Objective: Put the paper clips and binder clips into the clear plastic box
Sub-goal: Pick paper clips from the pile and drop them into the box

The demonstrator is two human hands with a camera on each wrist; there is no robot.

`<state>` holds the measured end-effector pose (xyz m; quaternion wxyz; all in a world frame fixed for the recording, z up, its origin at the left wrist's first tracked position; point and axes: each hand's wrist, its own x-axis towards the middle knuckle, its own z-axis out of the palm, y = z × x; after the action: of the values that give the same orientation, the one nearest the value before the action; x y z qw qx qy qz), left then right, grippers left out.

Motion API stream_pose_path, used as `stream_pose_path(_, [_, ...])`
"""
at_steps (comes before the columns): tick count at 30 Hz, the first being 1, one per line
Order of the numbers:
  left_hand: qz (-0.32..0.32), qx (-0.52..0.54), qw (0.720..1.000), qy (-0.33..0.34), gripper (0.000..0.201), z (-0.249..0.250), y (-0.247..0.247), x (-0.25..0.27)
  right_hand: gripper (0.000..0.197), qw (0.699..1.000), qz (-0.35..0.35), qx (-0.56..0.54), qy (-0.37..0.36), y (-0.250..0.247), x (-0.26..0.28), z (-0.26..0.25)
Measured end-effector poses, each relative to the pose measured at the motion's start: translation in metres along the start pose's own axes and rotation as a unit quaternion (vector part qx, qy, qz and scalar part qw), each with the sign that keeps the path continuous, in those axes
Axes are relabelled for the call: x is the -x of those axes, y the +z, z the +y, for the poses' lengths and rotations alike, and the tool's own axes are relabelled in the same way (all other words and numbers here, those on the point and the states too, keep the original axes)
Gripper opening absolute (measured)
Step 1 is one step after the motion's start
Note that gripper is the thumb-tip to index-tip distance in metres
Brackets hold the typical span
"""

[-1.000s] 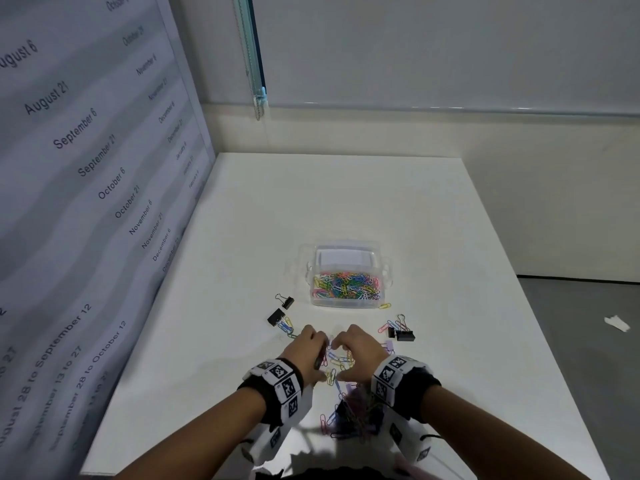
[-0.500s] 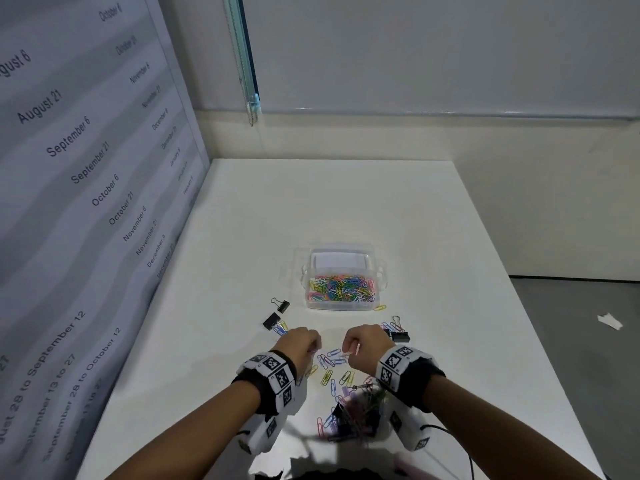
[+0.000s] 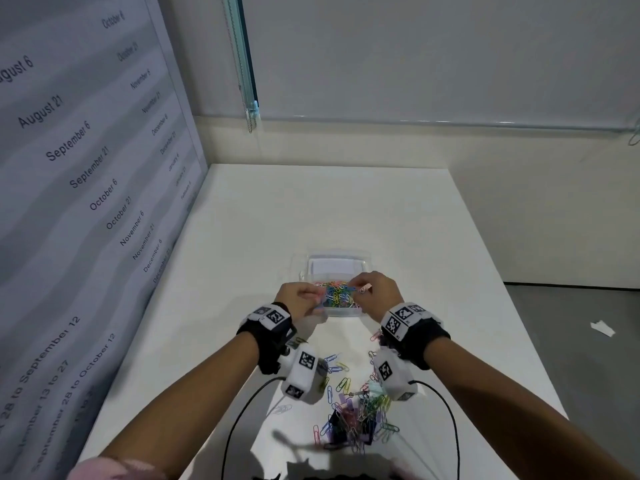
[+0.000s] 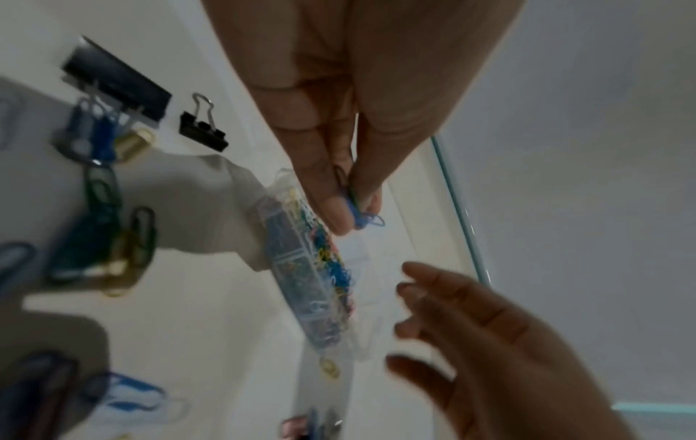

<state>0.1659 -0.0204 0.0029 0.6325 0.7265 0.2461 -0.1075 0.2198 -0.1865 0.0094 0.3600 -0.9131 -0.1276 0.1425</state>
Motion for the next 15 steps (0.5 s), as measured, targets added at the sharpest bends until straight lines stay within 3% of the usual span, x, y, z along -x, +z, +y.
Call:
stream_pose_path(3, [0.002,0.150,0.987,-0.050,0.027,0.012,0.005,-0.007,0.020,0.998,-0.043,0.034,0.001,0.010,0.014,0.010])
stream_pose_path(5, [0.007,0.224,0.971,-0.087,0.026,0.016,0.005,-0.011,0.020,0.989,-0.122,0.077,-0.006,0.019,0.028,0.016])
stream_pose_path(7, [-0.003,0.285,0.952,-0.114,0.028,0.017,0.003,-0.013,0.034,0.969,-0.207,0.133,-0.016,0.030,0.041,0.022])
stream_pose_path(11, [-0.036,0.285,0.949,-0.132,0.034,0.017,0.001,-0.011,0.069,0.937,-0.280,0.202,-0.054,0.051,0.054,0.026])
stream_pose_path(15, [-0.028,0.277,0.951,-0.132,0.035,0.014,0.000,-0.012,0.063,0.941,-0.274,0.188,-0.062,0.062,0.058,0.023])
